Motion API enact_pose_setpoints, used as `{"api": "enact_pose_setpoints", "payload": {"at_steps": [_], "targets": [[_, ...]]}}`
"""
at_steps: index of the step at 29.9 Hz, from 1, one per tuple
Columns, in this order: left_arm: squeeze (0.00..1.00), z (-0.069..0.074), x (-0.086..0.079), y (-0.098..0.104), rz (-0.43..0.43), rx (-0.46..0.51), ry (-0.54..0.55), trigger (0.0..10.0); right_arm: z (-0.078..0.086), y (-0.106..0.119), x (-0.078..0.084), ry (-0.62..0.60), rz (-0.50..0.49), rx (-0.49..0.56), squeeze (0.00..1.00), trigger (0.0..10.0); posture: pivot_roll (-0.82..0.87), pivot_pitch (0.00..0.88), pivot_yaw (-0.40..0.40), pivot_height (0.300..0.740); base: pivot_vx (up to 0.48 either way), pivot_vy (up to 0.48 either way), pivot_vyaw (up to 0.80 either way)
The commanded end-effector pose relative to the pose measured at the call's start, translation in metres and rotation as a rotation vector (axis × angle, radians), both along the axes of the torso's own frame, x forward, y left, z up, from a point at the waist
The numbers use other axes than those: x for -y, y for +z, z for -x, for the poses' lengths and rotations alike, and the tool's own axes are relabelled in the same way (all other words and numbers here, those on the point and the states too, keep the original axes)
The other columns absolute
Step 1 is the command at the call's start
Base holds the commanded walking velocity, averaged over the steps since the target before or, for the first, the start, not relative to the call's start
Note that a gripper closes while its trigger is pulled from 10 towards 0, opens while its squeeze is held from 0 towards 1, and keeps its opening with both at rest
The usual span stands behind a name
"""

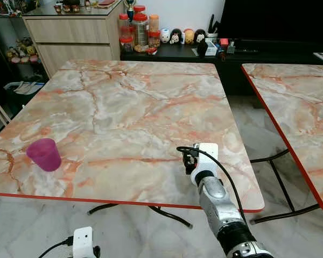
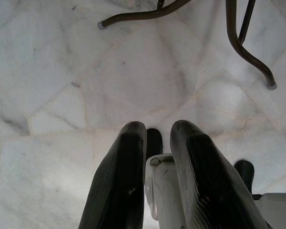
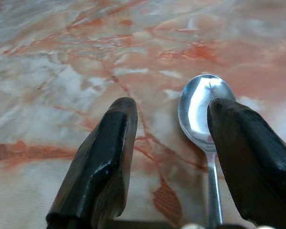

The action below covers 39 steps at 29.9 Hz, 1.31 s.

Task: Setting the table

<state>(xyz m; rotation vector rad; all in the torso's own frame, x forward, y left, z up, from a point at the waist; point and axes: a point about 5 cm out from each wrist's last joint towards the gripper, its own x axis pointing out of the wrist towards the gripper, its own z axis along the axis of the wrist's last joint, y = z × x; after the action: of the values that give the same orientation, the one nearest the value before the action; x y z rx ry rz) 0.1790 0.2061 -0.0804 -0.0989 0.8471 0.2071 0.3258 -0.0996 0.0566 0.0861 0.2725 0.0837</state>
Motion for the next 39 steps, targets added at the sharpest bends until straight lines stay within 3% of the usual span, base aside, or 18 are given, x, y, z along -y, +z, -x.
{"api": "enact_pose_setpoints", "payload": {"at_steps": [1,25,39], "targets": [[0.0,0.003,-0.003,-0.001,0.005,-0.008,0.011,10.0,-0.002,0.004,0.0,-0.007,0.017,0.023,0.0,10.0,-0.04,0.0,-0.018,0.74,0.0,0.0,0.0],[0.0,0.004,-0.004,-0.002,-0.003,-0.024,-0.006,10.0,0.018,-0.012,0.013,-0.078,0.015,-0.045,0.0,10.0,-0.05,0.0,-0.012,0.74,0.0,0.0,0.0],[0.0,0.006,0.0,-0.004,0.013,-0.063,-0.043,10.0,0.012,-0.012,0.0,-0.028,0.028,-0.093,0.0,10.0,-0.04,0.0,-0.01,0.74,0.0,0.0,0.0]]}}
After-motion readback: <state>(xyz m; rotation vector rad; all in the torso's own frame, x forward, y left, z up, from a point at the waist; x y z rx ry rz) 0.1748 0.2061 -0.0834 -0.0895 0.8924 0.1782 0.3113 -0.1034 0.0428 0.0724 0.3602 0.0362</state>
